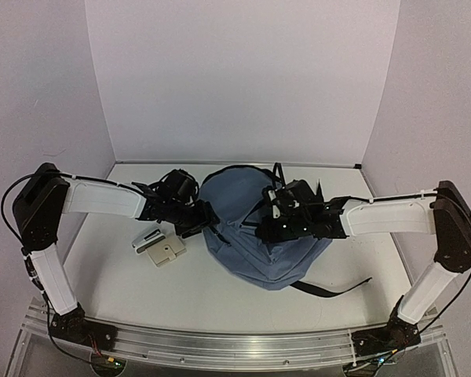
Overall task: Pack the student bag
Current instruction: Zip the student bag at the center of the board.
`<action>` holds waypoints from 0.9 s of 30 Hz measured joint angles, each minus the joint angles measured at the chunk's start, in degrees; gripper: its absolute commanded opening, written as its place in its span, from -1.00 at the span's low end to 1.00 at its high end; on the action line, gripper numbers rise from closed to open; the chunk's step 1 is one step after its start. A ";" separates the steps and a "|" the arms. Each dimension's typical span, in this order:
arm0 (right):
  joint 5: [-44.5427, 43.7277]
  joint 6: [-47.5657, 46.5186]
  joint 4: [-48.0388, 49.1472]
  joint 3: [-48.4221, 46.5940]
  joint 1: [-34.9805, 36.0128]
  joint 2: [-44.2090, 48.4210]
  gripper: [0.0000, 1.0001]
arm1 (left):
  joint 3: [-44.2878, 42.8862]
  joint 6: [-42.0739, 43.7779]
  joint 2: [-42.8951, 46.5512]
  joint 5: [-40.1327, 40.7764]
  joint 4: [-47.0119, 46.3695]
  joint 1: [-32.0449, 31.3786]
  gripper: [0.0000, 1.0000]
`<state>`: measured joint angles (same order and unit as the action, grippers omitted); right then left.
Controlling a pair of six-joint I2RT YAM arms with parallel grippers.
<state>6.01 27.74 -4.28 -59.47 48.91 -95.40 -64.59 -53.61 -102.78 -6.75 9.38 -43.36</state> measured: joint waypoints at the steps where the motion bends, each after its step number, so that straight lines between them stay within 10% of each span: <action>1: -0.19 0.47 -0.06 -0.07 0.04 -0.02 -1.00 | -0.17 0.35 0.45 0.99 1.26 -0.49 0.43; 17: -1.35 2.74 -0.60 -0.65 0.32 -0.18 -1.00 | -0.23 -2.07 2.64 2.50 4.71 -7.18 -0.39; 27: -1.46 2.74 -0.86 -0.95 0.36 -0.30 -1.00 | -0.23 -2.39 2.57 2.89 4.64 -7.21 -0.49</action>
<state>4.56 30.48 -5.15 -60.42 49.28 -95.70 -64.82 -56.01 -100.20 -3.86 14.02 -50.57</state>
